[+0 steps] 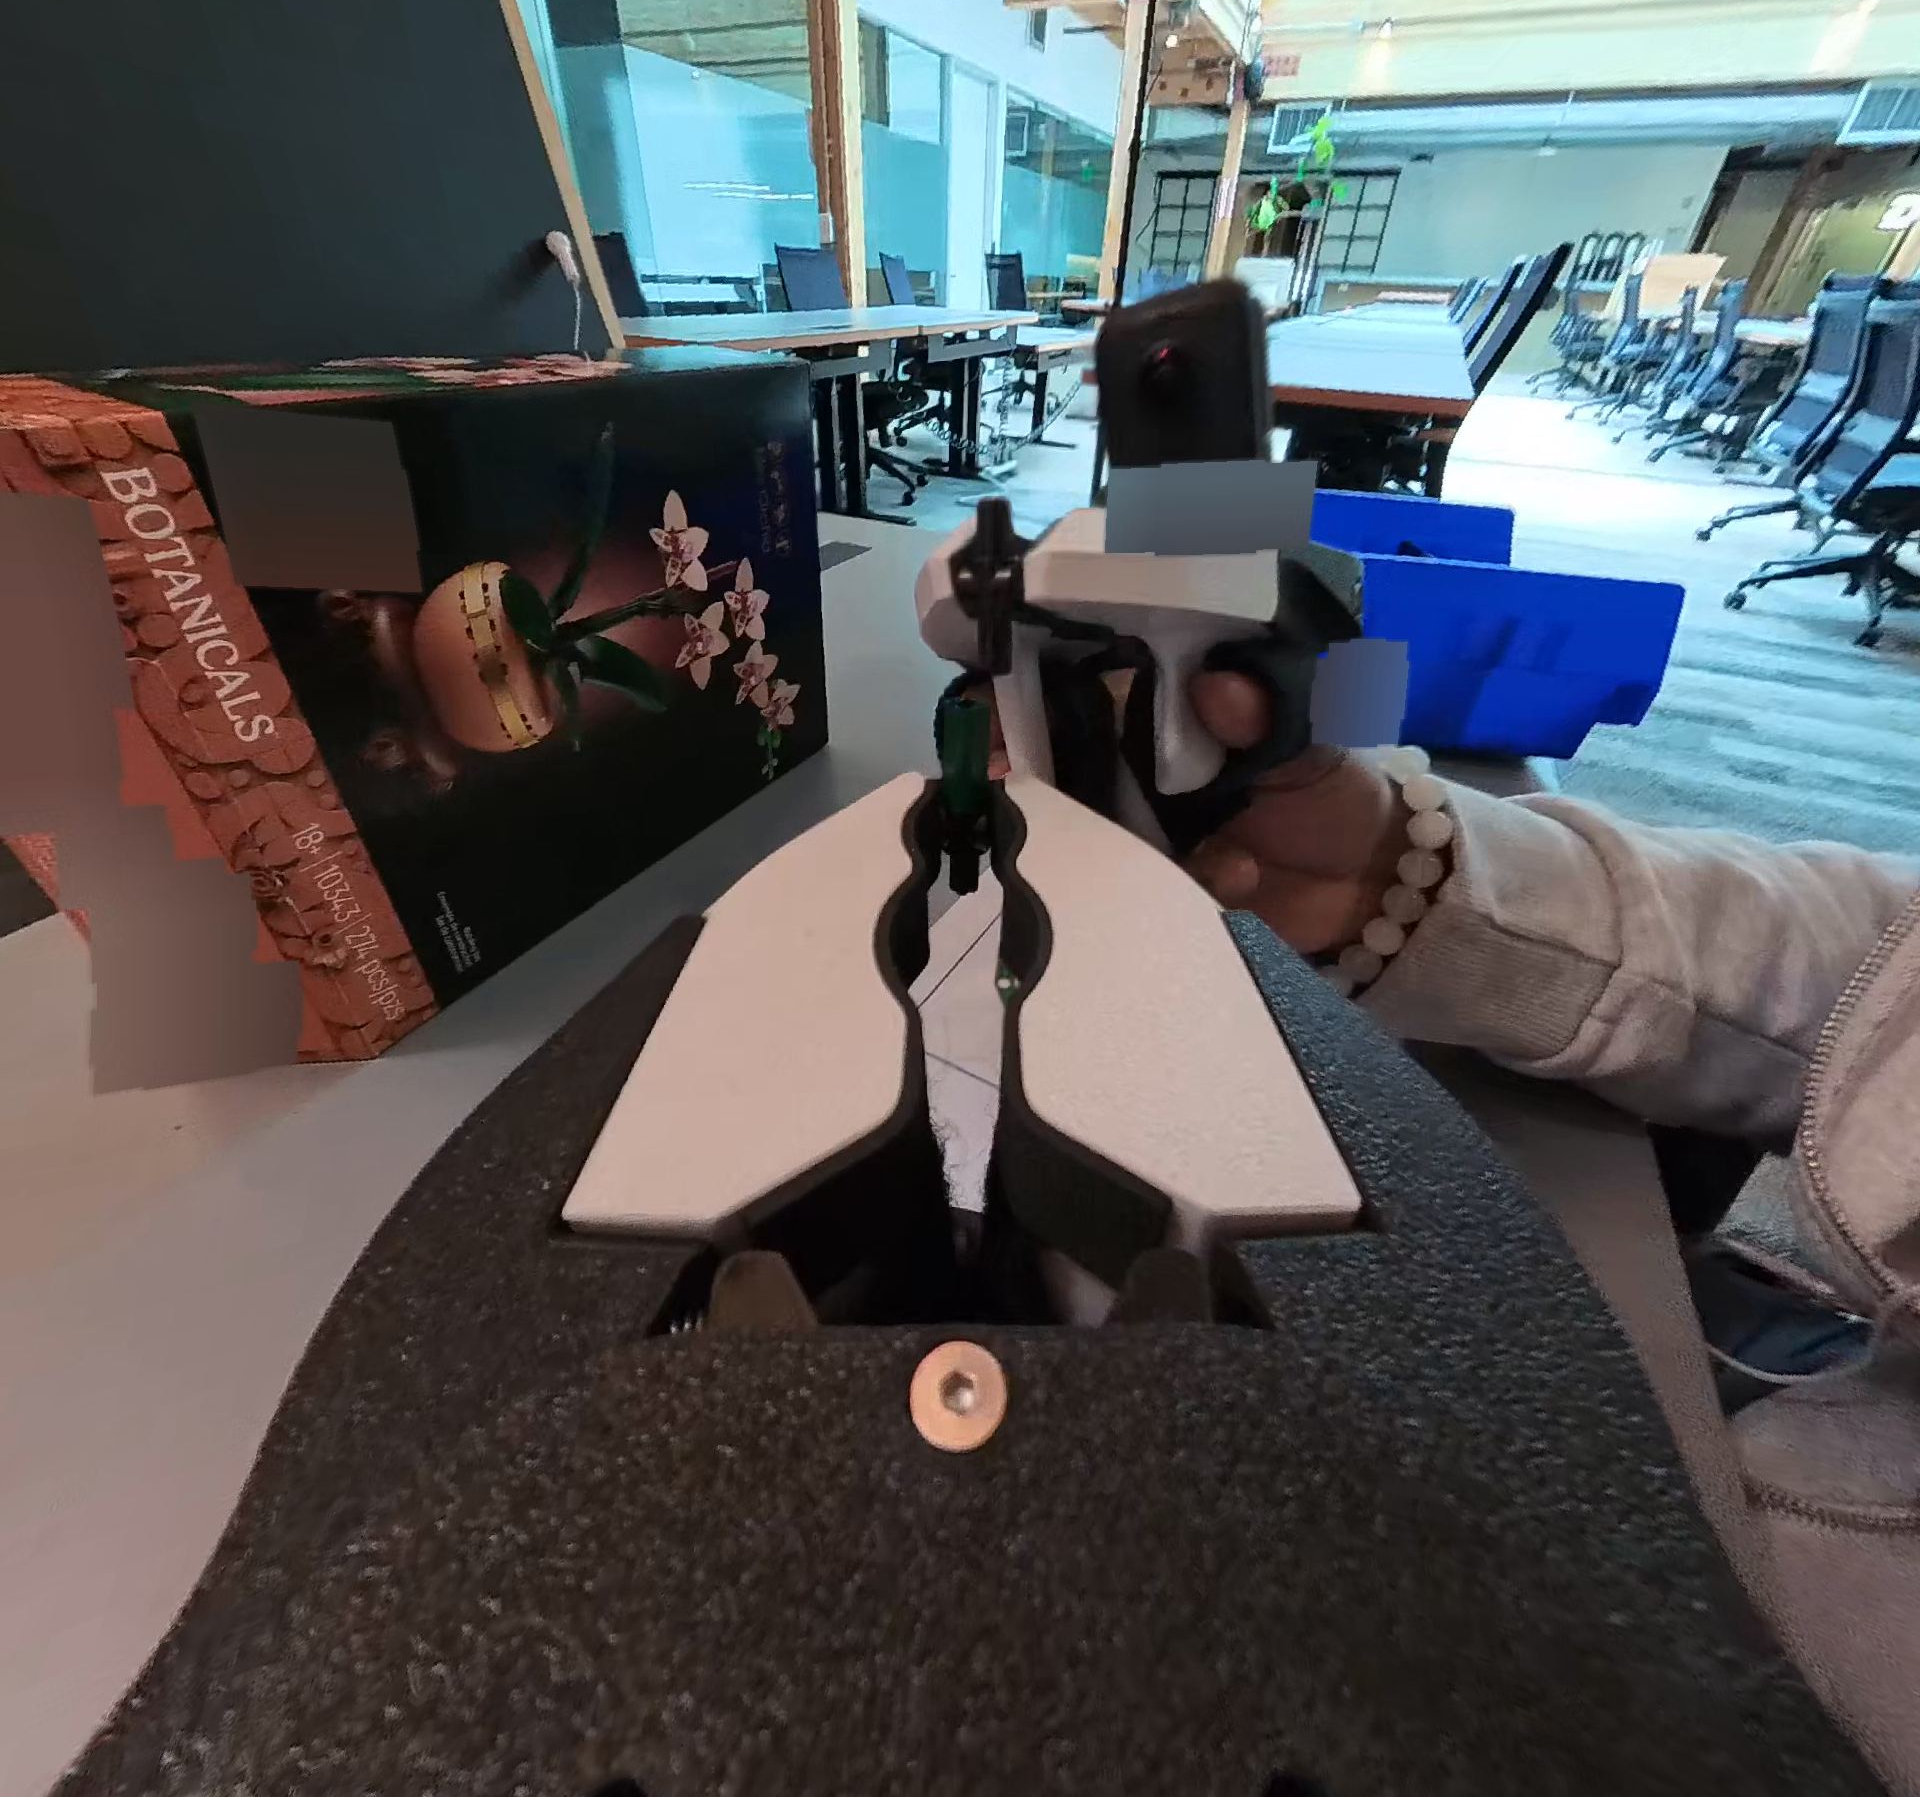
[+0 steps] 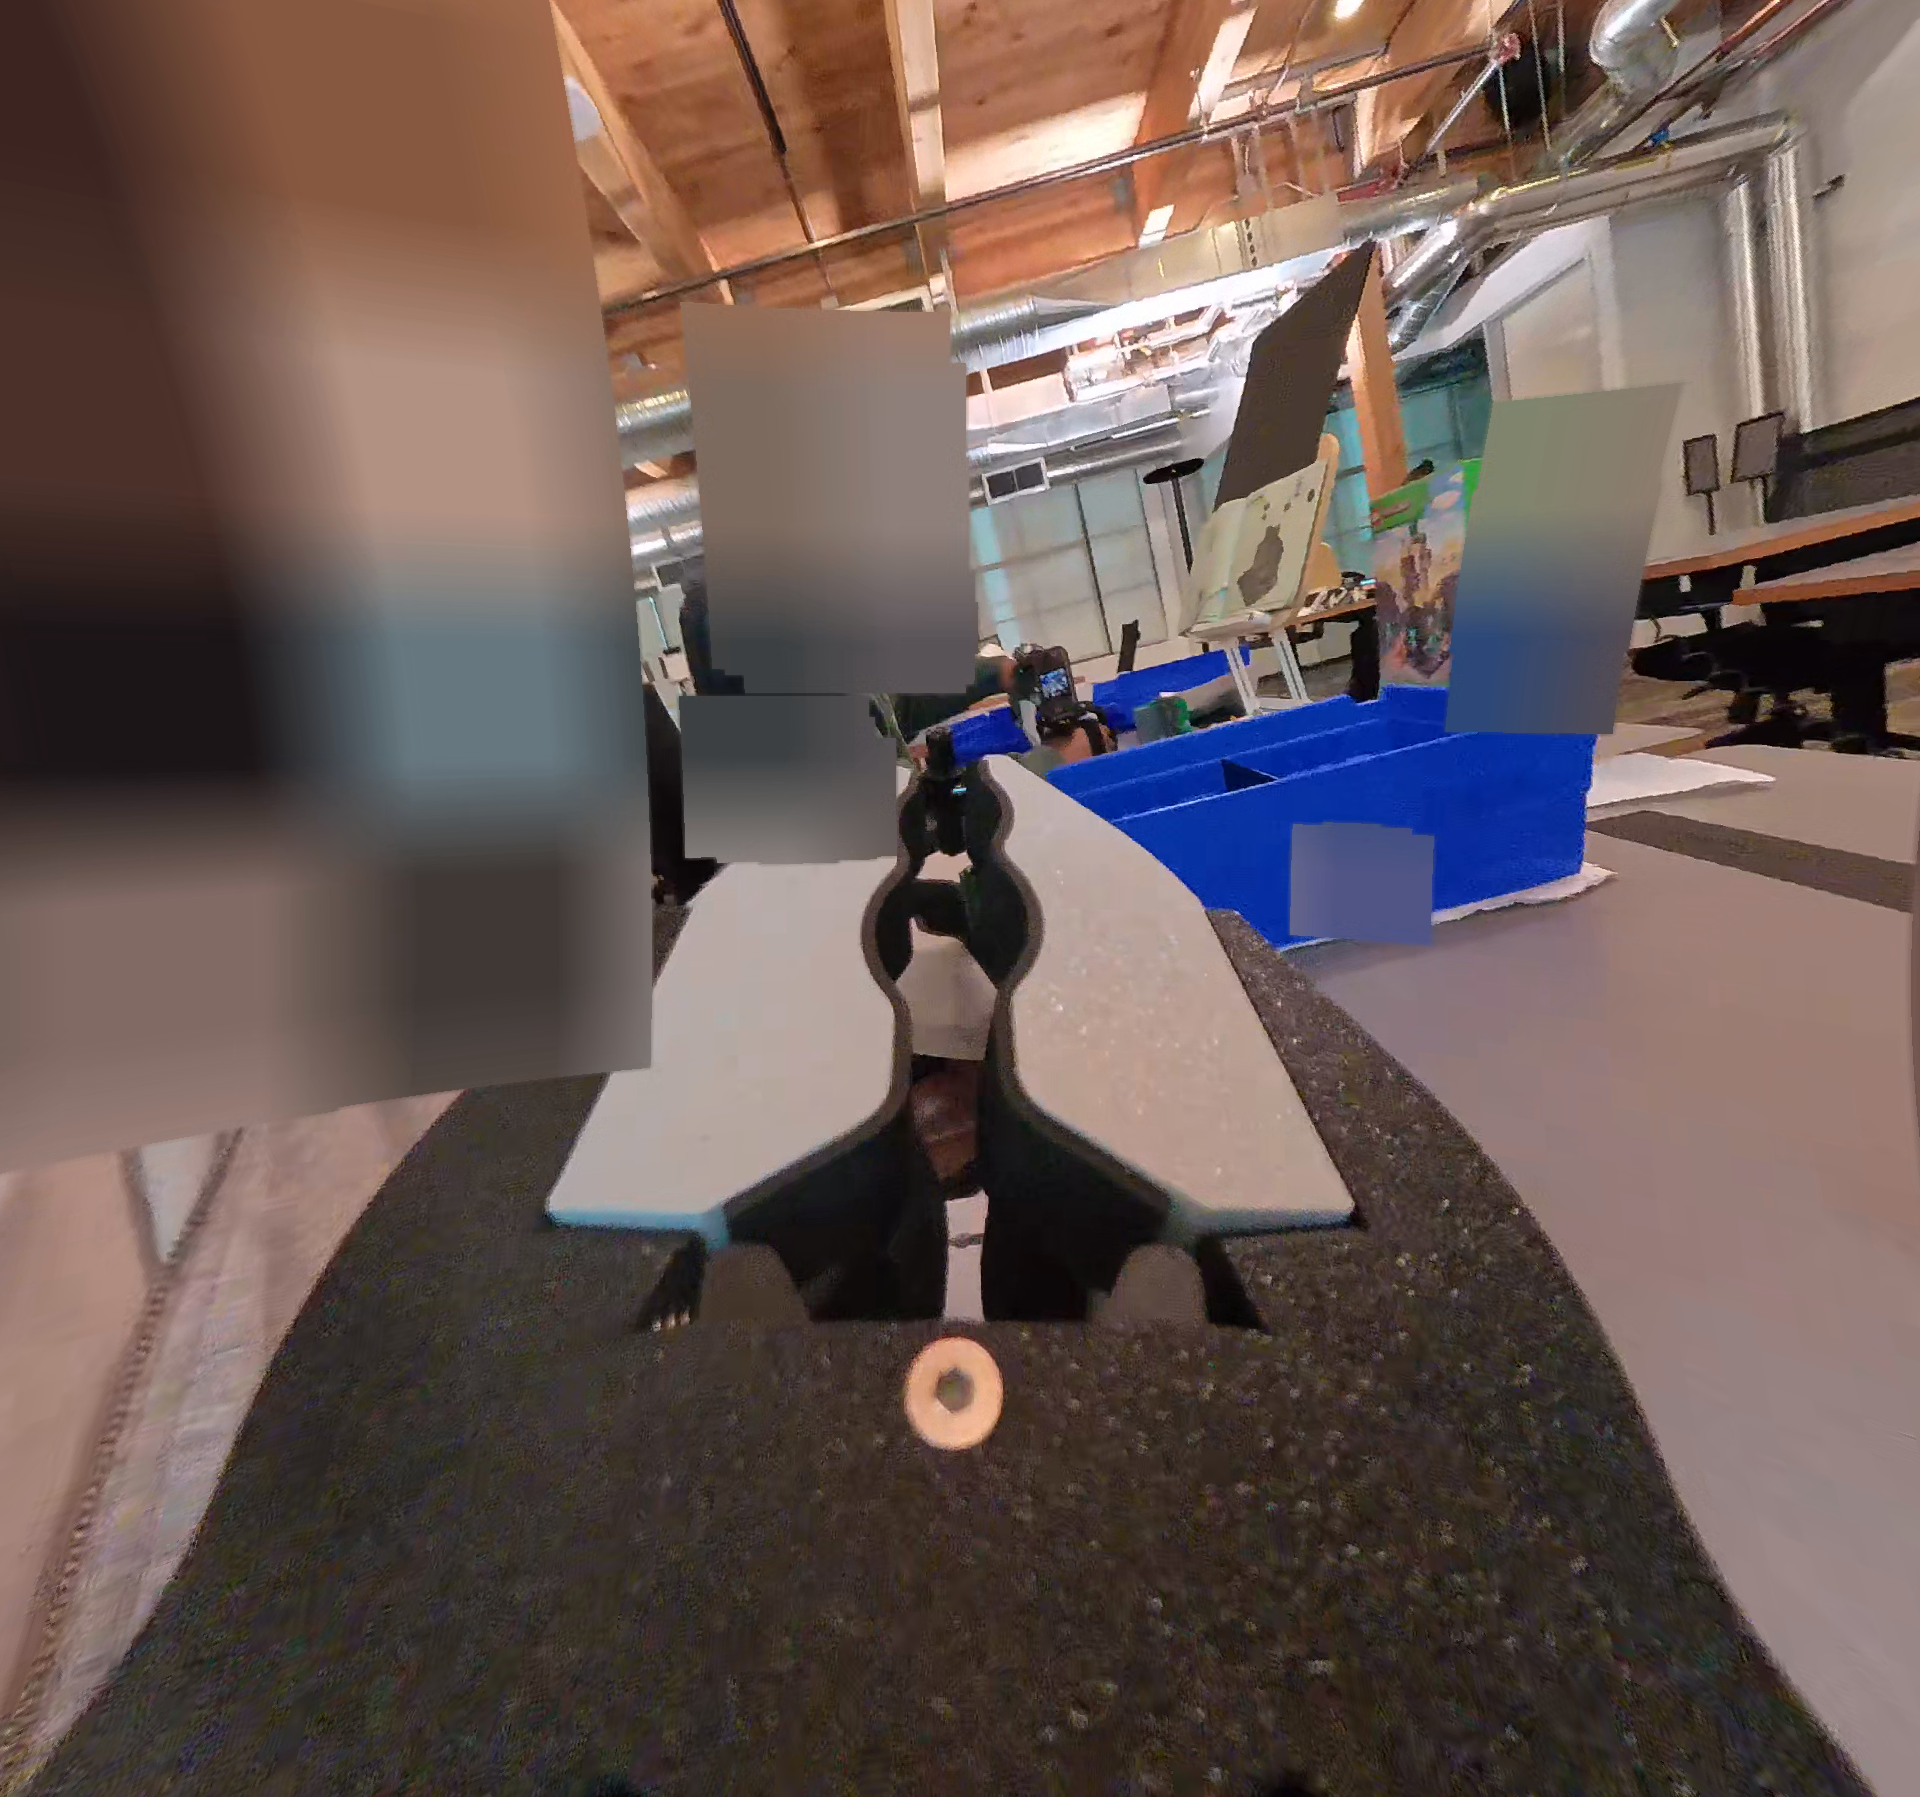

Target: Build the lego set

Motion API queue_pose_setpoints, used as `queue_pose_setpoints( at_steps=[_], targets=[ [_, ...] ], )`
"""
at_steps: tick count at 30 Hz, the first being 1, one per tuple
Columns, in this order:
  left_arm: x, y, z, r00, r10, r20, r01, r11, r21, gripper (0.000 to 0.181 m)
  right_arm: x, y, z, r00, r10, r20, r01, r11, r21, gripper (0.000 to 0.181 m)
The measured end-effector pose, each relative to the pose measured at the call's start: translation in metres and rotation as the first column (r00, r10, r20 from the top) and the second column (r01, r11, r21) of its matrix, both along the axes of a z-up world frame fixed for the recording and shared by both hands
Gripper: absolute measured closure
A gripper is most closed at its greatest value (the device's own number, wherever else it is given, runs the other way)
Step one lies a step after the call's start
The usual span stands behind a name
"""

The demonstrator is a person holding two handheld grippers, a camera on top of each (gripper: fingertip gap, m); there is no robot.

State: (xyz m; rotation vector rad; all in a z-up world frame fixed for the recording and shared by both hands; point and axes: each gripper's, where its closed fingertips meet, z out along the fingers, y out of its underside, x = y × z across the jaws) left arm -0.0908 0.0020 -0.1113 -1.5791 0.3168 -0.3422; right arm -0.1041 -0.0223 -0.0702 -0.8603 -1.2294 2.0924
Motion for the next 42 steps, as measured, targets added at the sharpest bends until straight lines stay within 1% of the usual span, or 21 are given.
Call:
queue_pose_setpoints(
  at_steps=[1, 3, 7, 11, 15, 23, 30, 38, 42],
  targets=[
    [0.001, 0.001, -0.001, 1.0, 0.004, -0.015, -0.004, 1.0, -0.001, 0.174, -0.001, -0.001, -0.002, 1.0, -0.013, 0.004, 0.013, 1.0, 0.029, 0.175],
    [0.001, 0.001, -0.001, 0.999, 0.015, -0.031, -0.015, 1.0, 0.006, 0.174, -0.002, -0.002, -0.005, 1.0, -0.025, 0.015, 0.024, 0.999, 0.047, 0.175],
    [0.002, 0.0, -0.003, 1.0, 0.0, -0.031, 0.0, 1.0, -0.006, 0.174, -0.001, -0.001, -0.006, 1.0, 0.011, 0.028, -0.011, 1.0, 0.005, 0.175],
    [0.005, -0.002, -0.003, 0.999, -0.037, -0.006, 0.037, 0.999, -0.021, 0.174, 0.002, -0.001, -0.003, 0.999, 0.032, 0.016, -0.032, 0.999, -0.015, 0.175],
    [0.008, -0.004, -0.004, 0.998, -0.067, 0.012, 0.067, 0.997, -0.031, 0.174, 0.002, 0.002, -0.005, 0.999, 0.022, 0.034, -0.021, 1.0, -0.012, 0.175],
    [0.008, -0.005, -0.003, 0.997, -0.072, 0.014, 0.072, 0.997, -0.024, 0.174, 0.004, -0.001, -0.006, 0.998, 0.045, 0.04, -0.045, 0.999, -0.004, 0.175],
    [0.008, -0.005, -0.002, 0.997, -0.074, 0.012, 0.074, 0.997, -0.02, 0.174, 0.005, 0.0, -0.006, 0.999, 0.034, 0.029, -0.035, 0.999, 0.015, 0.175],
    [0.012, -0.008, -0.006, 0.993, -0.114, 0.01, 0.114, 0.992, -0.053, 0.174, 0.008, -0.004, -0.011, 0.999, 0.026, 0.03, -0.03, 0.991, 0.133, 0.175],
    [0.012, -0.011, -0.012, 0.99, -0.141, 0.006, 0.141, 0.986, -0.094, 0.174, 0.01, -0.005, -0.019, 0.998, 0.03, 0.063, -0.043, 0.974, 0.221, 0.176]
  ],
)
